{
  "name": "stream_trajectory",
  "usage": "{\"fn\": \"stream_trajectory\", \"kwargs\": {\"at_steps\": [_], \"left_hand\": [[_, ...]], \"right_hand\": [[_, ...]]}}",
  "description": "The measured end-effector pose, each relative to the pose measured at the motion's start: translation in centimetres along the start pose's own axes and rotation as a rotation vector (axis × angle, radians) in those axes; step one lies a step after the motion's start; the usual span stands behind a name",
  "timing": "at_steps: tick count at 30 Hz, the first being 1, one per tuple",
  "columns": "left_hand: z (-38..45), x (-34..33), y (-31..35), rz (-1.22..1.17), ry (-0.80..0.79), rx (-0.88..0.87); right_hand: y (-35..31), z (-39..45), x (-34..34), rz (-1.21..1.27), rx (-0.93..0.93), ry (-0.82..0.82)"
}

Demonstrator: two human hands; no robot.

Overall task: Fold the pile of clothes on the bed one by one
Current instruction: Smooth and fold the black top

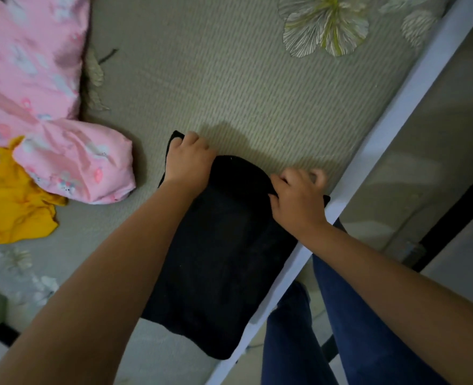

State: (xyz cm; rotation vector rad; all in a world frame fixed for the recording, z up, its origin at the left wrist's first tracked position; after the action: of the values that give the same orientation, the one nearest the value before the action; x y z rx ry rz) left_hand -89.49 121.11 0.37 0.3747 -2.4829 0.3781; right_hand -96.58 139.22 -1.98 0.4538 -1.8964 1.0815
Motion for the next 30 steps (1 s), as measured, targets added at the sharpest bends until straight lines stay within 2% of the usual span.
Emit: {"fn": "stream_trajectory", "kwargs": {"at_steps": [3,5,10,16,23,29,30], "left_hand": [[-3.2,-0.9,-0.8,-0.043,0.301,-0.082],[-6.2,-2.0,-1.1,-0.022,0.397,-0.096],[-13.4,-7.4,-1.9,-0.01,0.336,-0.058],[-20.0,-15.3,-3.9,-0.024,0.434,-0.088],[-26.2,-25.6,-5.7,-0.009,0.547,-0.114],[-26.9,-32.7,-5.5,0.033,0.599,-0.171],[-27.1,-33.6,-5.2,0.024,0.567,-0.171]], "right_hand": [[-1.3,-1.2,0.8,0.005,0.058,0.037],[-2.9,-2.4,1.2,0.004,0.095,0.012],[-7.9,-6.8,0.8,-0.044,0.24,-0.022],[-13.6,-14.8,-3.6,-0.137,0.401,-0.079],[-21.2,-24.8,-10.6,-0.159,0.368,-0.148],[-22.4,-29.0,-16.0,-0.28,0.342,-0.257],[-22.4,-29.8,-16.7,-0.32,0.332,-0.303]]}}
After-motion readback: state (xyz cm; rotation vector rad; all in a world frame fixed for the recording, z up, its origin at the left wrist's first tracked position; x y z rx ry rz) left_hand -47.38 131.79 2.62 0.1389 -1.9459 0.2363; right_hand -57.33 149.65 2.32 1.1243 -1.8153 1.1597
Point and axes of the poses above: each hand's wrist, its own z-axis towards the middle knuckle, its own x-axis out of the back of the hand, y = z × x, the point moved 1 cm from there along z, towards the middle knuckle, and after that the axes turned 10 degrees about -y, right-handed, at the moved point
